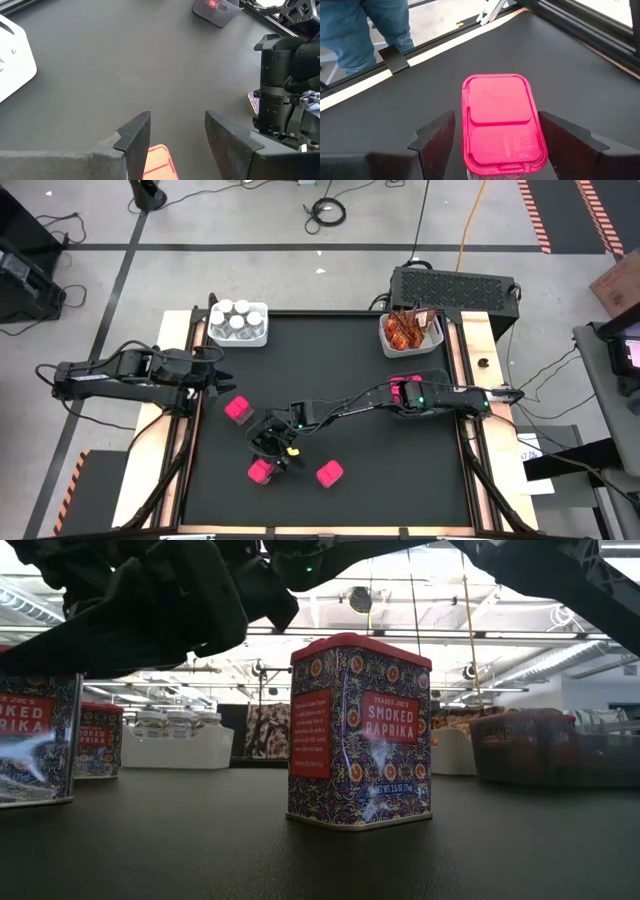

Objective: Sort spices by type
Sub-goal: Put the red seasoning can into the black transparent bin

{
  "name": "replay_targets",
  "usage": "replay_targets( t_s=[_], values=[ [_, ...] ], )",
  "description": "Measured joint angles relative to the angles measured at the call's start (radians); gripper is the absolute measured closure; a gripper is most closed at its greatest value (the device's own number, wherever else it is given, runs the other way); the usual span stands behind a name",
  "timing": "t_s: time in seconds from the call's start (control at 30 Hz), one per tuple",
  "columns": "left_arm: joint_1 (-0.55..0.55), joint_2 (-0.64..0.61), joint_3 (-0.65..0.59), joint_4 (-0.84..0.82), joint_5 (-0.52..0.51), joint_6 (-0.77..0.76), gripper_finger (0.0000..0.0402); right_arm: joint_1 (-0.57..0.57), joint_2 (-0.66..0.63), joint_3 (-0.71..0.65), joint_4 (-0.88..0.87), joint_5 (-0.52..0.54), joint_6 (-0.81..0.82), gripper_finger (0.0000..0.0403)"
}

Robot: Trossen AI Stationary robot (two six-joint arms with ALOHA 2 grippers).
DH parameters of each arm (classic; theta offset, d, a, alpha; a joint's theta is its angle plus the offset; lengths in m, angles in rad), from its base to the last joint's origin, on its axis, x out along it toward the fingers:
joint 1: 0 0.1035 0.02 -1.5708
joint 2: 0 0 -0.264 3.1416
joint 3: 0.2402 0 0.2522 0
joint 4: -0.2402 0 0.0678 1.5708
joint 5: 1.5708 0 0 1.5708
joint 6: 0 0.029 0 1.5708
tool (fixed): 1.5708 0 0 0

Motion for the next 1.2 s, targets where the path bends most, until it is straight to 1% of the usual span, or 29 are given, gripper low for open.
replay_targets(
  t_s=[0.2,0.53,0.67,0.8,0.9,0.97,1.07,1.2],
  values=[
    [0.0,0.0,0.0,0.0,0.0,-0.001,0.021,0.001,0.0,0.0,-0.003,0.0,0.019,0.0132],
    [0.0,0.0,0.0,0.001,-0.002,-0.002,0.021,0.001,0.0,0.0,-0.003,-0.001,0.062,0.0194],
    [0.0,0.0,0.0,0.001,-0.002,-0.001,0.021,-0.006,-0.011,0.0,-0.017,0.0,0.092,0.0192],
    [0.0,0.0,0.0,0.006,-0.002,-0.001,0.021,-0.027,-0.054,0.0,-0.071,0.005,0.142,0.0188],
    [0.0,0.0,0.0,0.016,-0.003,0.008,0.021,-0.049,-0.109,0.0,-0.142,0.023,0.206,0.0191],
    [0.0,0.0,0.0,0.036,-0.003,0.028,0.021,-0.063,-0.15,0.0,-0.218,0.071,0.236,0.0191],
    [0.0,0.0,0.0,0.07,-0.008,0.044,0.021,-0.084,-0.215,0.0,-0.356,0.135,0.266,0.0191],
    [0.0,0.0,0.0,0.125,-0.011,0.061,0.021,-0.118,-0.31,0.0,-0.56,0.19,0.293,0.0191]
  ],
)
